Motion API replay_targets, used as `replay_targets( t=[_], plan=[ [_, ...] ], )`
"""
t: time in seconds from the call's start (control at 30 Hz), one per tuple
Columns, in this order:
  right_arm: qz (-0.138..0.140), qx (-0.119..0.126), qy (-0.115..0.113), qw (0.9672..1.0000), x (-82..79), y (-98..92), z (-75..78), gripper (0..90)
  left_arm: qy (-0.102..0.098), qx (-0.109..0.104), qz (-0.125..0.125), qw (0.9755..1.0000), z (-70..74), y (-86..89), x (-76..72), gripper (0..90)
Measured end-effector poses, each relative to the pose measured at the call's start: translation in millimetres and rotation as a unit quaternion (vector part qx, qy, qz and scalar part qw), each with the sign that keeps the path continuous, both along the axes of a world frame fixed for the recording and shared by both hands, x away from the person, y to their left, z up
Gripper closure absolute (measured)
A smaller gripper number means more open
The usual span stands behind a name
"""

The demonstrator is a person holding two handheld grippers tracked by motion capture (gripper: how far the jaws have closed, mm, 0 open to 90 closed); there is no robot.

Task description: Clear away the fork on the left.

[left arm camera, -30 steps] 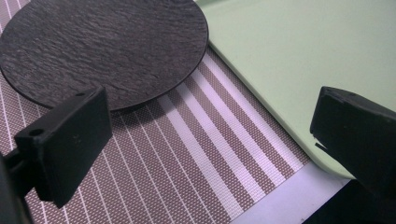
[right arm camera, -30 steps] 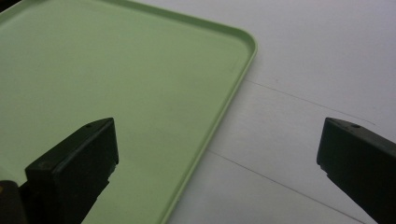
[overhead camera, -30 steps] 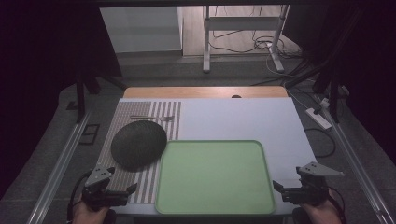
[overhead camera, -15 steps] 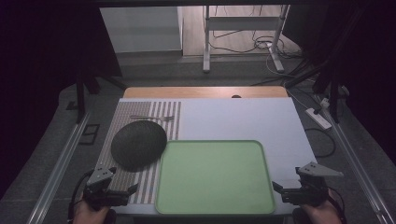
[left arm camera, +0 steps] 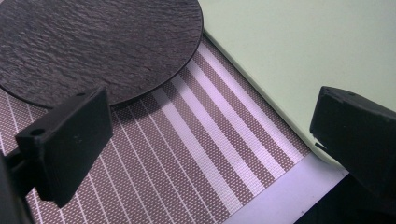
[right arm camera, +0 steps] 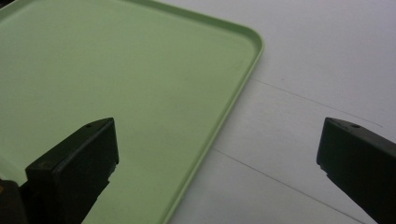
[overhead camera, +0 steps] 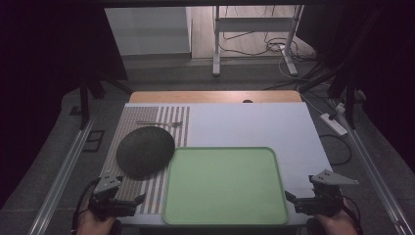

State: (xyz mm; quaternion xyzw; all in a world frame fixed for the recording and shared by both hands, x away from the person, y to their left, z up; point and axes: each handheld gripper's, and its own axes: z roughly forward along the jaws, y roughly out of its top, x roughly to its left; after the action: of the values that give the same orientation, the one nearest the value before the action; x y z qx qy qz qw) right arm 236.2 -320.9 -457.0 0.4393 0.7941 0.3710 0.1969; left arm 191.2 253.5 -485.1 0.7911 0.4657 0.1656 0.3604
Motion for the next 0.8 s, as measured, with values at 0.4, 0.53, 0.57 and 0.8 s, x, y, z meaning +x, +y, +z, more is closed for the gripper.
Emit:
replay_targets(
  t=[0.4, 0.53, 0.57, 0.8],
  plan=[
    [0.003, -0.009, 0.001, 1.0000, 0.7, 2.4, -0.5, 0.0, 0.002, -0.028, 0.012, 0.9995, 5.6, 5.8, 6.1, 0.0],
    [0.003, -0.009, 0.001, 1.0000, 0.8, 2.6, -0.5, 0.0, 0.008, -0.031, 0.011, 0.9994, 4.7, 7.1, 8.5, 0.0],
    [0.004, -0.009, 0.001, 1.0000, 0.8, 2.6, -0.5, 0.0, 0.009, -0.032, 0.009, 0.9994, 4.4, 7.3, 9.3, 0.0],
    [0.005, -0.012, 0.001, 0.9999, 0.7, 3.0, -0.5, 0.0, 0.018, -0.039, -0.004, 0.9991, 2.7, 7.9, 14.4, 0.0]
  ],
)
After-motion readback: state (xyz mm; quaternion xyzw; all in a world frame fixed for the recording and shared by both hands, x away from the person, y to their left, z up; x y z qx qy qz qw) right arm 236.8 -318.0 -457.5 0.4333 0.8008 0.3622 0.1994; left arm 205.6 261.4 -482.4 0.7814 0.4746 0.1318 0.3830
